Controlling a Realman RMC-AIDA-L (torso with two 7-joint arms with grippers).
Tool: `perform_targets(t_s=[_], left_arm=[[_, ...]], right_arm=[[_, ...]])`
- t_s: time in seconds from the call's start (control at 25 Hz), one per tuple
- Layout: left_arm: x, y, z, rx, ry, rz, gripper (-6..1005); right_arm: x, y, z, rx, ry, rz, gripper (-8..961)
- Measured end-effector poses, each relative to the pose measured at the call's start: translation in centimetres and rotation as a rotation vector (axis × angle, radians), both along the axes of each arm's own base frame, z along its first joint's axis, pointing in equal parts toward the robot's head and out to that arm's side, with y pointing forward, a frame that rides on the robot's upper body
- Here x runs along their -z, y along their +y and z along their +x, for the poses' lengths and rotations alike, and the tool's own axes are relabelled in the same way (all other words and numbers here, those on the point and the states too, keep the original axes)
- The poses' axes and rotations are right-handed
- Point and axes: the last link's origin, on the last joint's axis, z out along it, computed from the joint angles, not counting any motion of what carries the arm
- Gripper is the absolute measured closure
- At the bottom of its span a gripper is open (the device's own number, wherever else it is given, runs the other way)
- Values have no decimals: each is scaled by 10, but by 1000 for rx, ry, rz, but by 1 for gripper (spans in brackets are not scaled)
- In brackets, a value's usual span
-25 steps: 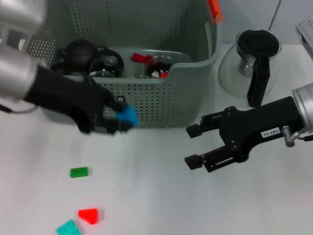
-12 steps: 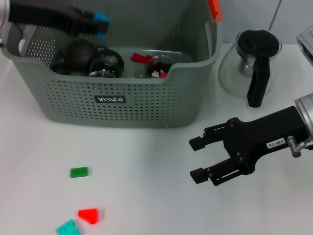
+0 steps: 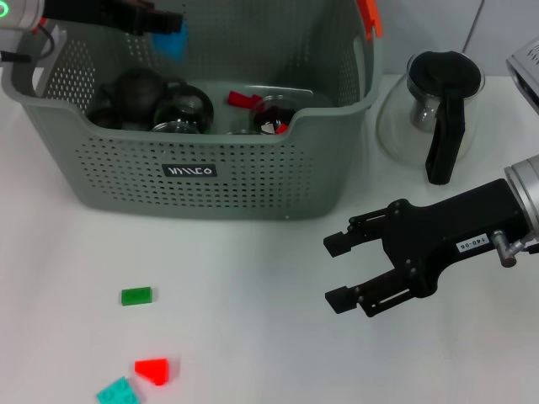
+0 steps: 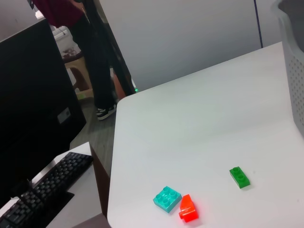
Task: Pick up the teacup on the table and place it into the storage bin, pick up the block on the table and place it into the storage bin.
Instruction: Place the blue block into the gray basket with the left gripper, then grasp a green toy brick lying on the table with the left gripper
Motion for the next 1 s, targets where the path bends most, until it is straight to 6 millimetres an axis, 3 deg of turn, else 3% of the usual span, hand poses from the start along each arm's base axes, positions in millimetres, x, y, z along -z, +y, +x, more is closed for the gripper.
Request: perform_targets(t_s=[0.28,0.4,0.48,0.68,0.8,1.0], left_arm=[[-7,-8,5,53,32,40,429],[-15,-20,10,96,52,47,369],[-21,-37,16,148,66,18,328],[-25,-89,25,302,142,-82,102],[-19,-116,24,366,206,-131,49],[-3,-145,10,426,274,-229,50]], right_arm=[[2,-2,1,-1,6,1,101],[3,-2,1,-10,15,7,101],[4,-1,0,-10,18,14,100],[7,2,2,5,25,31,99],[11,4,2,17,29,31,99],[18,7,-2,16,40,49,99]])
